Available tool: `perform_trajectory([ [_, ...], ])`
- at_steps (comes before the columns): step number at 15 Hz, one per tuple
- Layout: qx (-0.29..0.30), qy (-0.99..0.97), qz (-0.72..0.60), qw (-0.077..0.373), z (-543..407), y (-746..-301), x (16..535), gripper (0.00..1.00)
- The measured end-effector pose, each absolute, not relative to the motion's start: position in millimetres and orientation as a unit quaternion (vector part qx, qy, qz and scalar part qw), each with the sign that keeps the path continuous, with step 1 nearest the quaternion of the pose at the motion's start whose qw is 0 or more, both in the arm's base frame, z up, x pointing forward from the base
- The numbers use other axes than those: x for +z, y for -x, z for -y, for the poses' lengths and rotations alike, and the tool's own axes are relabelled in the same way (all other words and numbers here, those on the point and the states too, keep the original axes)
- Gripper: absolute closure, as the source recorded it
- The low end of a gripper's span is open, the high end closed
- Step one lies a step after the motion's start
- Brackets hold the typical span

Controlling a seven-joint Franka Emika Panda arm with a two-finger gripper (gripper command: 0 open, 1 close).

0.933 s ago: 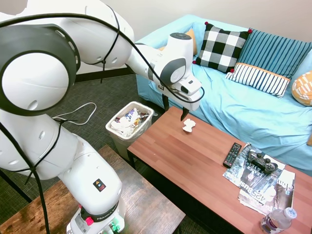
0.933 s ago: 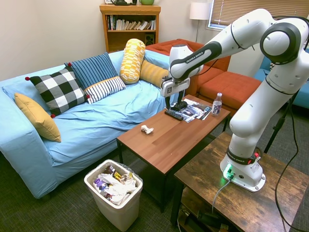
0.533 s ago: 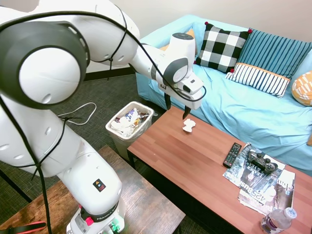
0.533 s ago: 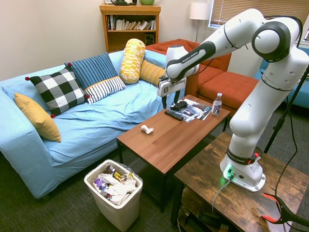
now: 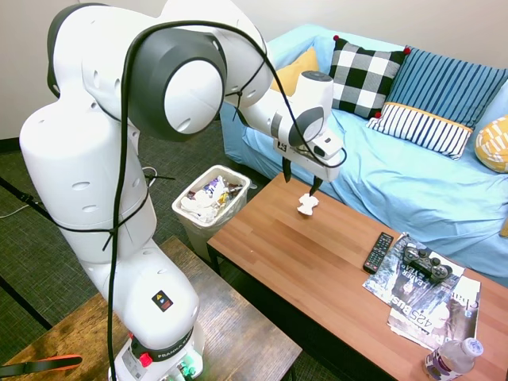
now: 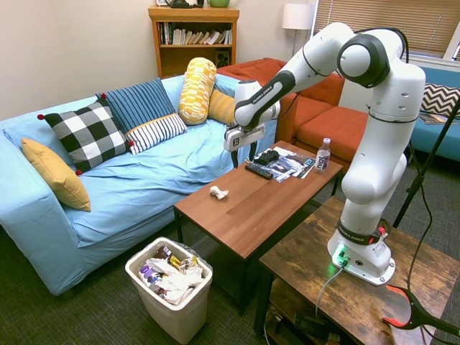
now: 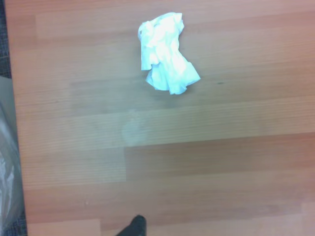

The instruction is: Throw the tissue in the trash bin

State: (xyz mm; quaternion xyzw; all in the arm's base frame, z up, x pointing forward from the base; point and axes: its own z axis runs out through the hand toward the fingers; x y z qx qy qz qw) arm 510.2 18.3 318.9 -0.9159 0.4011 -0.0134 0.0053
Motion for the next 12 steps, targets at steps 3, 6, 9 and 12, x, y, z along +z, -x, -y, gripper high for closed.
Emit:
perform_trajectory([
  [3,-0.041,0.918,-0.394,0.020,-26,-522,296,0.00],
  [6,-0.049,0.921,-0.387,0.017,-45,-535,249,0.00],
  [9,-0.063,0.918,-0.391,0.006,-58,-566,205,0.00],
  [12,-0.070,0.914,-0.401,-0.012,-59,-600,167,0.00],
])
